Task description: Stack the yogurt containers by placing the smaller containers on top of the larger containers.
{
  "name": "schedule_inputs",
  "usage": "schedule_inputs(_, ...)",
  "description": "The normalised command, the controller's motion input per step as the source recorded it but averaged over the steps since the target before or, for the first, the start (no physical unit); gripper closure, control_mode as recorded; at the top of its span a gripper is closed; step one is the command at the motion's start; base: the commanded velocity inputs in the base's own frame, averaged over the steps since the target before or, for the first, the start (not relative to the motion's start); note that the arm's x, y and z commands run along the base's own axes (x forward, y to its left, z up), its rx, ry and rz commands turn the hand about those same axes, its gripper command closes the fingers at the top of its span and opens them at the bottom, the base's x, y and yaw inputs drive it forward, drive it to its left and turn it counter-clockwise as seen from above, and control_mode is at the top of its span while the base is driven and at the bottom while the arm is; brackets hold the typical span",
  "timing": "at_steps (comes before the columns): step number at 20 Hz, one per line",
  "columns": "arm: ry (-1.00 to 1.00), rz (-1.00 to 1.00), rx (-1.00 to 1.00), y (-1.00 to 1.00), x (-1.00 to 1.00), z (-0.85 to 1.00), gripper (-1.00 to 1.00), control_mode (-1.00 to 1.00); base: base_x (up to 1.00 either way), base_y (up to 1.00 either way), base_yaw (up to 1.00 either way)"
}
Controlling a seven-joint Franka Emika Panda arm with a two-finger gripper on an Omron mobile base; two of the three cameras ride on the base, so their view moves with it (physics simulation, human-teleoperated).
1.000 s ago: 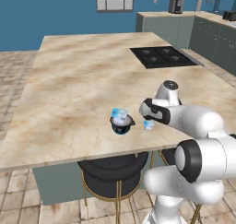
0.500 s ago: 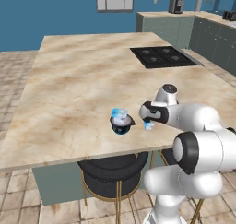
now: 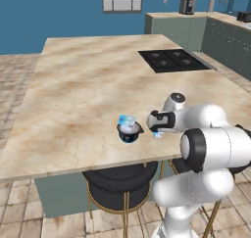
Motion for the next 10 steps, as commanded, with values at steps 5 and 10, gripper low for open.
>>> schedule_inputs(5, 0.0, 0.0, 0.0, 0.0, 0.21, -0.13, -1.0, -1.0, 0.0, 0.0, 0.0)
schedule_inputs(10, 0.0, 0.0, 0.0, 0.0, 0.18, -0.13, -1.0, -1.0, 0.0, 0.0, 0.0)
